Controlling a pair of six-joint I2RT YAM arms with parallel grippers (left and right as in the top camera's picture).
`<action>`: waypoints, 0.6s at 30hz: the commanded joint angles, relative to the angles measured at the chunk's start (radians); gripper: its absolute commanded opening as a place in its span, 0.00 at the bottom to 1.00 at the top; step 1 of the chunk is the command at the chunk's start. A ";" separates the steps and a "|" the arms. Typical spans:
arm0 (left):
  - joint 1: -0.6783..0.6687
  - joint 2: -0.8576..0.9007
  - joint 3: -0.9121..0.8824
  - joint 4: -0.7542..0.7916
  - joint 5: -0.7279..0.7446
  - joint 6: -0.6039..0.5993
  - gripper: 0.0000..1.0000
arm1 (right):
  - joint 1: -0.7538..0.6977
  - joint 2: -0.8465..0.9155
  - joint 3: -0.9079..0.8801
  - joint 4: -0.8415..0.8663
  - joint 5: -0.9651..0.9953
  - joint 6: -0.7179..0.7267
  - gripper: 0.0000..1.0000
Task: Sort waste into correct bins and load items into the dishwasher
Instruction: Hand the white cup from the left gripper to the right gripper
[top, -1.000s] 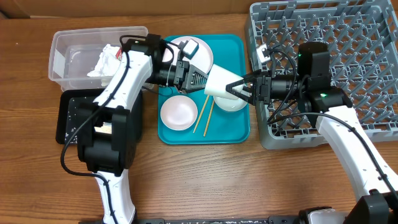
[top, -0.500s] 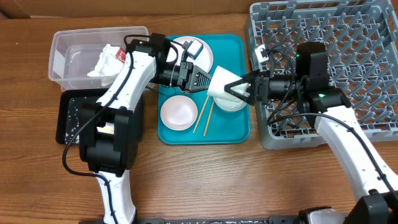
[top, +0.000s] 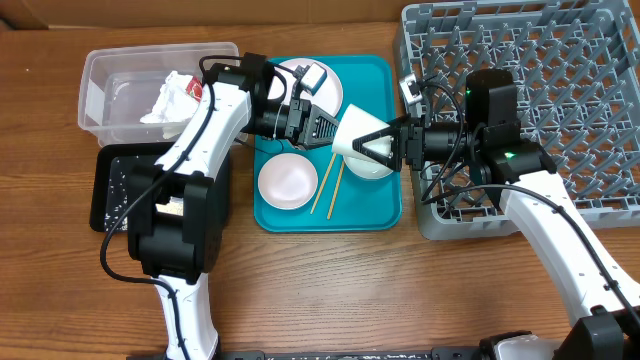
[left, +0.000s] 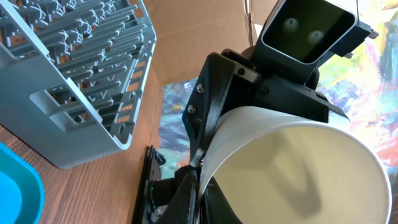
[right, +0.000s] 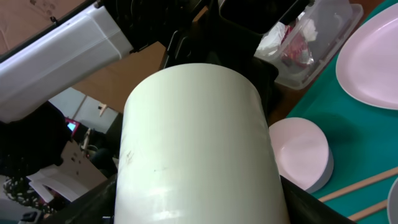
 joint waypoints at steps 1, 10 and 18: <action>-0.005 0.002 0.015 0.002 0.018 0.019 0.04 | 0.017 0.000 0.010 0.007 -0.021 -0.004 0.75; -0.005 0.002 0.015 0.013 0.018 0.019 0.18 | 0.015 -0.001 0.010 0.010 -0.006 -0.004 0.62; 0.017 0.002 0.015 0.020 0.018 0.018 0.84 | -0.036 -0.002 0.011 0.011 -0.007 0.006 0.54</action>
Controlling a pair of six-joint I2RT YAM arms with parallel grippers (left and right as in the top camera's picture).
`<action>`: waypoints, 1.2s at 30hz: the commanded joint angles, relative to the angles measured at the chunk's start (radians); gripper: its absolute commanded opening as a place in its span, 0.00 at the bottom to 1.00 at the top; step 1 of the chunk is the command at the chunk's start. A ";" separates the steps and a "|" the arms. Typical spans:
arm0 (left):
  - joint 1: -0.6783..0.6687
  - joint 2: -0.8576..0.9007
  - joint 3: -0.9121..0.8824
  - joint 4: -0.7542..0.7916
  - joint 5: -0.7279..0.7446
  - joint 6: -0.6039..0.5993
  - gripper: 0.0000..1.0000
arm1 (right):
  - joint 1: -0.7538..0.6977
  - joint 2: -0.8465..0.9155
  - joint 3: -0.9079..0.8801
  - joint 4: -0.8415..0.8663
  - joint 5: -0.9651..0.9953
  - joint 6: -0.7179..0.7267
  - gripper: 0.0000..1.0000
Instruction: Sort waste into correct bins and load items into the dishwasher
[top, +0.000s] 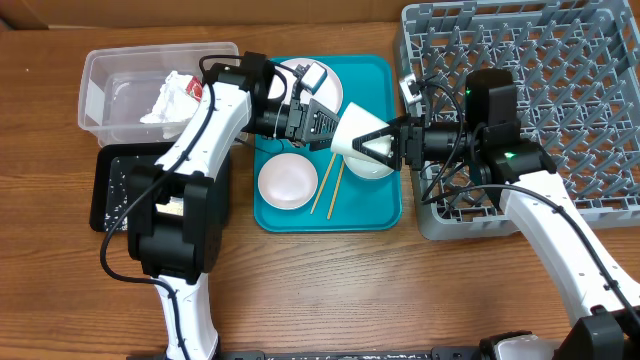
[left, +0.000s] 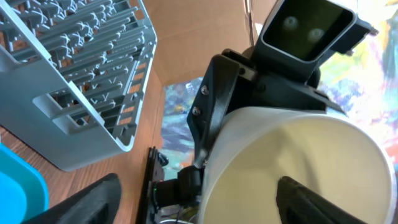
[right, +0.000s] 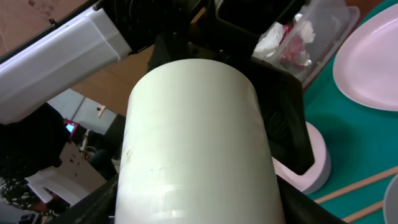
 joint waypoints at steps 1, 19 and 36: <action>0.023 0.002 0.015 0.000 0.021 0.016 0.84 | -0.036 -0.003 0.011 0.008 -0.011 0.015 0.53; 0.140 -0.095 0.274 -0.145 -0.620 -0.002 0.98 | -0.137 -0.097 0.239 -0.726 0.814 0.099 0.52; 0.018 -0.205 0.368 -0.143 -1.411 -0.288 0.99 | -0.130 0.002 0.297 -1.048 1.117 0.143 0.52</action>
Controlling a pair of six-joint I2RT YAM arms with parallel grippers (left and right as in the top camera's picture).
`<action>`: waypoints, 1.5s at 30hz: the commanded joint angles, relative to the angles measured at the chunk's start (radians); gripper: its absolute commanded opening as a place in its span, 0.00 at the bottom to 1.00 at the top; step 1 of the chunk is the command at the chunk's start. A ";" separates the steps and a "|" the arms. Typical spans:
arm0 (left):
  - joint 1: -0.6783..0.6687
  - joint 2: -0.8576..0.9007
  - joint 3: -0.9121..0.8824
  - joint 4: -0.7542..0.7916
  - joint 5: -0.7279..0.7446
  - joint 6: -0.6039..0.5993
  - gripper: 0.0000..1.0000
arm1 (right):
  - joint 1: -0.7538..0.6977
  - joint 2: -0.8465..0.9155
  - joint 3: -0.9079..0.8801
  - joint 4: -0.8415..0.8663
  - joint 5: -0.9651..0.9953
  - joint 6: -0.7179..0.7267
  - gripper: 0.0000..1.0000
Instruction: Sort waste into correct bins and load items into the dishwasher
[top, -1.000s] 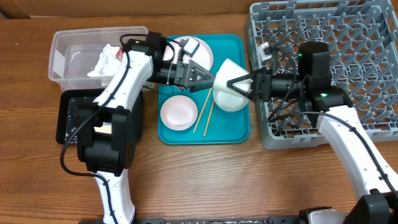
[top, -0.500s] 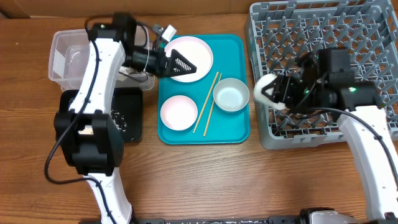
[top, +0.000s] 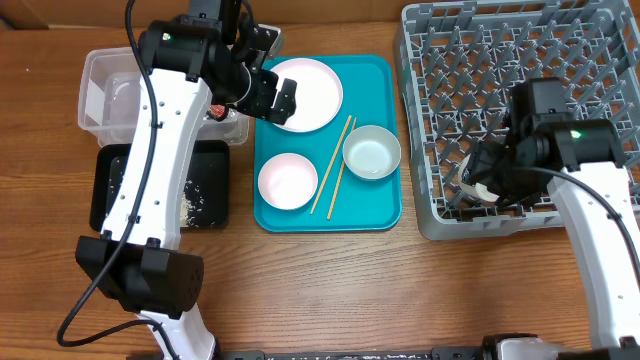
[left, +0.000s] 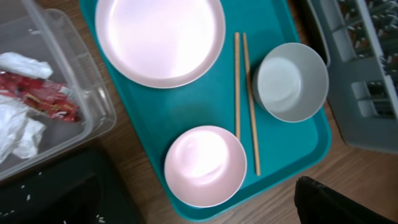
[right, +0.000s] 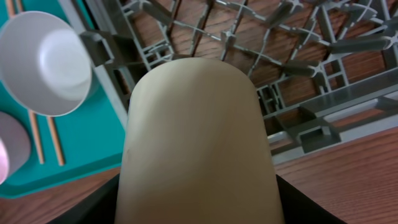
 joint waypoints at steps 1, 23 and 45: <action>-0.007 0.000 0.008 0.004 -0.075 -0.040 0.99 | 0.014 0.038 0.021 0.004 0.039 0.001 0.52; -0.008 0.000 0.008 -0.015 -0.123 -0.040 1.00 | 0.074 0.189 0.020 -0.006 0.042 -0.045 0.84; -0.008 0.000 0.008 -0.021 -0.090 -0.098 1.00 | 0.081 0.188 0.243 0.021 -0.087 -0.064 0.75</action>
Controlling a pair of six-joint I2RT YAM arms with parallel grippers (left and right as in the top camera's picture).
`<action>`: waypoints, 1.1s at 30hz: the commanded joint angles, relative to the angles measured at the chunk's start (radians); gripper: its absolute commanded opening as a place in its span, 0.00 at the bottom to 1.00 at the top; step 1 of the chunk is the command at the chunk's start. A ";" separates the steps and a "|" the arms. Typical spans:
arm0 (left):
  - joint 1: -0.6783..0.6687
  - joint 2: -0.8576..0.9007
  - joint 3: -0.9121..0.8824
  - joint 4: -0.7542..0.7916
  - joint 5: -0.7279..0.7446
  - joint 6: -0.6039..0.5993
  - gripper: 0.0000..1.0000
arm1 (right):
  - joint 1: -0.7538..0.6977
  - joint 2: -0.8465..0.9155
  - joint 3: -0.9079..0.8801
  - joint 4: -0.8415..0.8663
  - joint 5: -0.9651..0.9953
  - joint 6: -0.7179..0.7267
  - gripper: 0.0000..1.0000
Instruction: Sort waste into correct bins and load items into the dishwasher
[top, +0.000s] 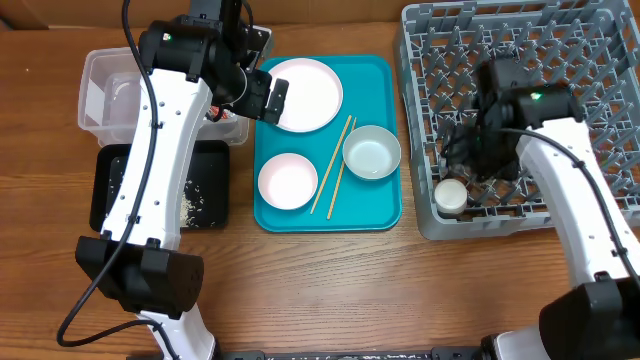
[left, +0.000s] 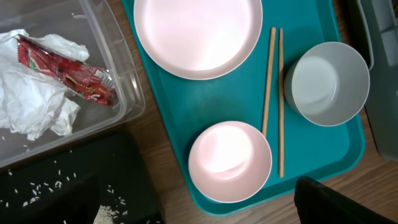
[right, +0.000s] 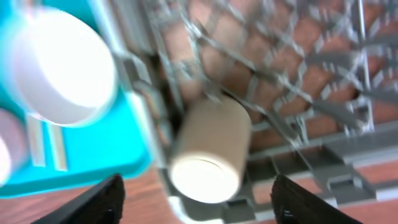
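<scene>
A cream cup (top: 450, 195) stands in the front-left corner cell of the grey dish rack (top: 540, 100), one round end facing up; the right wrist view shows the cup (right: 211, 149) between rack bars. My right gripper (top: 482, 140) hangs just above it, open and empty (right: 196, 208). My left gripper (top: 263, 98) is open and empty over the left edge of the teal tray (top: 385, 215). On the tray lie a pink plate (left: 198, 34), a pink bowl (left: 230, 160), a grey bowl (left: 329, 84) and chopsticks (left: 273, 87).
A clear bin (top: 95, 70) holding crumpled paper and a red wrapper (left: 68, 65) sits at the far left. In front of it lies a black tray (top: 200, 205) with scattered rice. The rest of the rack shows only upright pegs.
The right gripper held the cup over the rack's front-left part; now the cup rests in the corner cell and the gripper is open above it. The left gripper has shifted slightly.
Both grippers met at the cup over the tray, the left one shut on its rim. Then the left was open and the right alone held it. Later the right carried it over the rack while the left hung by the plate. Now the cup sits in the rack.
</scene>
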 joint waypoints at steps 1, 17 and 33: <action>-0.006 0.000 0.008 -0.014 0.017 -0.068 1.00 | 0.015 -0.006 0.070 0.033 -0.113 -0.002 0.73; 0.013 0.000 0.008 -0.077 0.005 -0.229 1.00 | 0.304 0.021 -0.003 0.261 -0.051 0.259 0.61; 0.183 -0.007 0.009 -0.065 0.037 -0.194 1.00 | 0.508 0.296 -0.003 0.456 -0.108 0.290 0.48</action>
